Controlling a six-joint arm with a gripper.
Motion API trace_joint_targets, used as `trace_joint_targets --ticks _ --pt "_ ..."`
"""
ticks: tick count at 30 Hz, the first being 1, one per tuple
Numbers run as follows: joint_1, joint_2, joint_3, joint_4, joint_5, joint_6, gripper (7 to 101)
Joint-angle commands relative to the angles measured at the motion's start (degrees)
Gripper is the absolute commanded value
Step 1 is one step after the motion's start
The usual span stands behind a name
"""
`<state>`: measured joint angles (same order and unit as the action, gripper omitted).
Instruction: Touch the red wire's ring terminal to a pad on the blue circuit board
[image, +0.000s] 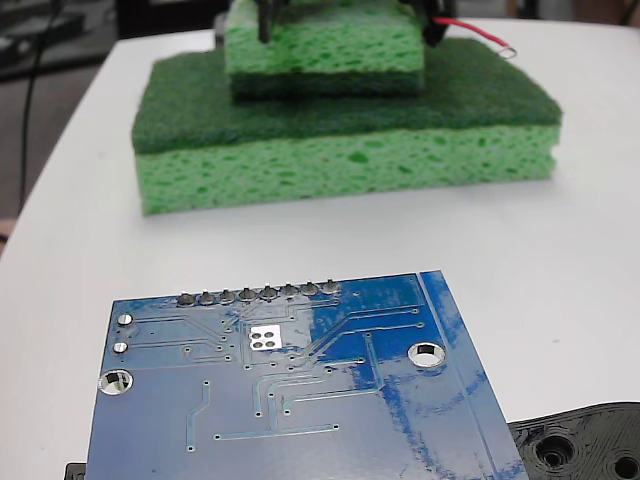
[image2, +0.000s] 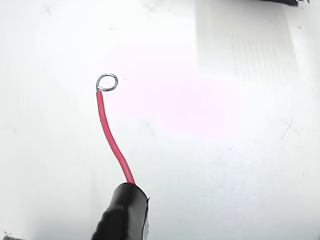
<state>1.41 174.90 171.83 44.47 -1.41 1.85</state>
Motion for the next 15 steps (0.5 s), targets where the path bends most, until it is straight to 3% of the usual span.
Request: trace_joint_targets --ticks 1,15 --pt "0.00 0.09 -0.18 -0.26 0.53 0.44 100.3" --pt "0.00 0.09 -0.70 -0.18 0.70 0.62 100.3"
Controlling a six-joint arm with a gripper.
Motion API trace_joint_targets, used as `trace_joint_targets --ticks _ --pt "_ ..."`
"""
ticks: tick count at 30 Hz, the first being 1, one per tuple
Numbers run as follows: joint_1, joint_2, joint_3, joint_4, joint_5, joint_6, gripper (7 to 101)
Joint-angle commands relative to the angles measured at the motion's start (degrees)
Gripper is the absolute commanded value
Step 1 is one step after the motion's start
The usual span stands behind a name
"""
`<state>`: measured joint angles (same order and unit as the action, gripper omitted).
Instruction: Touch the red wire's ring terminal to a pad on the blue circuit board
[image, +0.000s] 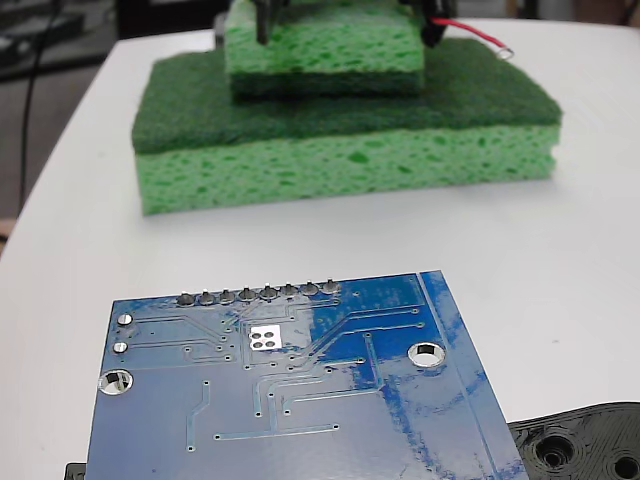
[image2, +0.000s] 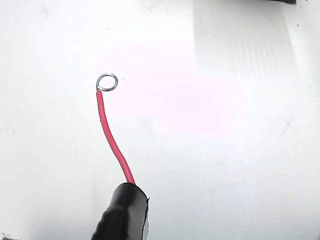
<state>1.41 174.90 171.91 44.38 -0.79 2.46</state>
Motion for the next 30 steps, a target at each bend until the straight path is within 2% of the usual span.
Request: trace_joint_targets --ticks 1,7,20,30 --pt "0.00 0.09 -1.41 -0.09 0.09 0.00 100.3" --pt "0.35 0.09 -4.39 -0.18 1.67 0.62 100.3" --pt "10.55 -1.49 -12.74 -0.18 0.00 -0.79 100.3" --pt "15.73 -18.98 -19.95 -8.26 -3.78 -2.90 100.3"
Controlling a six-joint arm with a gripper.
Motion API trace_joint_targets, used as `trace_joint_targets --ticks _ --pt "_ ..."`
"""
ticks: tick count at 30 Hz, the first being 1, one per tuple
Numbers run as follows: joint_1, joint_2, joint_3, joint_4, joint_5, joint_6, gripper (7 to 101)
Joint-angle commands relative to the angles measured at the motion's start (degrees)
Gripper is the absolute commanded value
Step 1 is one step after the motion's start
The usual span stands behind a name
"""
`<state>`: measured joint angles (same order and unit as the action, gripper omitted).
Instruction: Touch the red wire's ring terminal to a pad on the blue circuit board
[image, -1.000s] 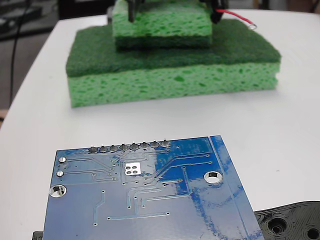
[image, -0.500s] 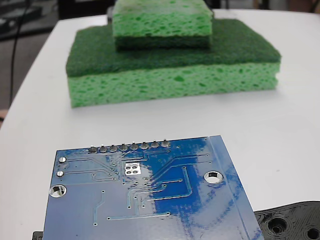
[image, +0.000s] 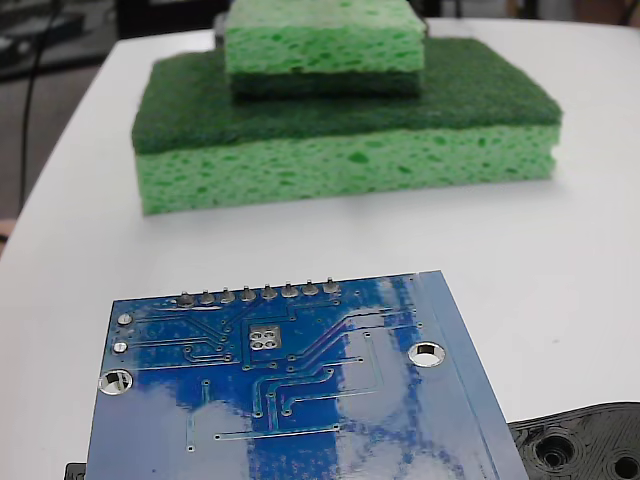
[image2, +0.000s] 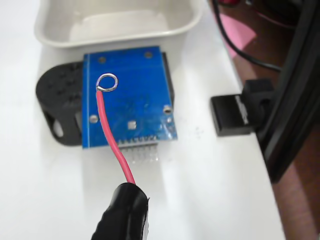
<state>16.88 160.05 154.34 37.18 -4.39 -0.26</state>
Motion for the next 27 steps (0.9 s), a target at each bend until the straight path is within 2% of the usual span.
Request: trace_joint_targets --ticks 1,14,27 --pt "0.44 -6.33 -3.52 -1.58 -0.35 -0.35 100.3" --pt "1.32 -29.88 -12.92 -10.81 -2.20 -1.93 100.3" --pt "-0.44 -39.46 -16.17 -12.74 -0.35 -2.20 100.3"
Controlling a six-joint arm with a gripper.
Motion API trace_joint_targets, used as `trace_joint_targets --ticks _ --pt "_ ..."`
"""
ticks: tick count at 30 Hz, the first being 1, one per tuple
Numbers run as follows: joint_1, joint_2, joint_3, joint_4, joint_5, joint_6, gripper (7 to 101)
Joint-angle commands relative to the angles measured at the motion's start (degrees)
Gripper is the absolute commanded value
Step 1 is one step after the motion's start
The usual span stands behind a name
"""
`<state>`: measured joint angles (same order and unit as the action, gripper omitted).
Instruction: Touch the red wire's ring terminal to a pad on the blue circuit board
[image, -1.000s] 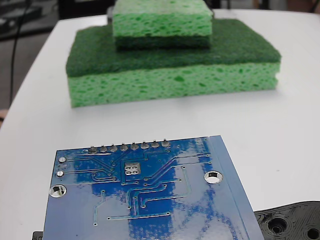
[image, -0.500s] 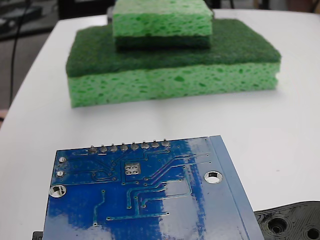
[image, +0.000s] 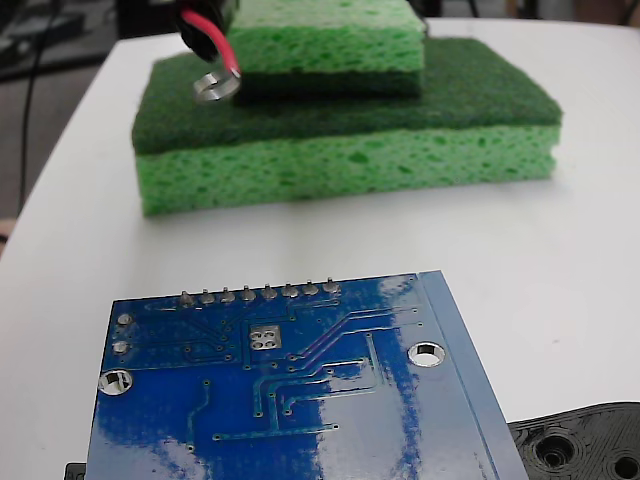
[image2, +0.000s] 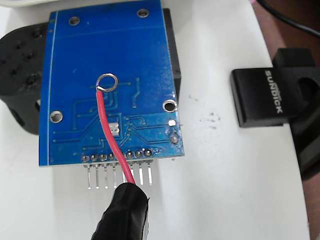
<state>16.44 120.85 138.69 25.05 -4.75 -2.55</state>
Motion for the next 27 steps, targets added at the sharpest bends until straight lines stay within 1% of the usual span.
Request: trace_joint_targets --ticks 1,11,20,27 --pt "0.00 -0.70 -0.53 -0.88 -0.09 0.09 100.3" --pt "-0.35 -4.75 -1.32 -2.72 -0.97 0.09 100.3" --pt "-0.53 -8.53 -2.90 -2.90 -1.76 0.00 100.3" --pt "-0.70 -10.11 -4.31 -1.93 -1.58 -0.26 100.3"
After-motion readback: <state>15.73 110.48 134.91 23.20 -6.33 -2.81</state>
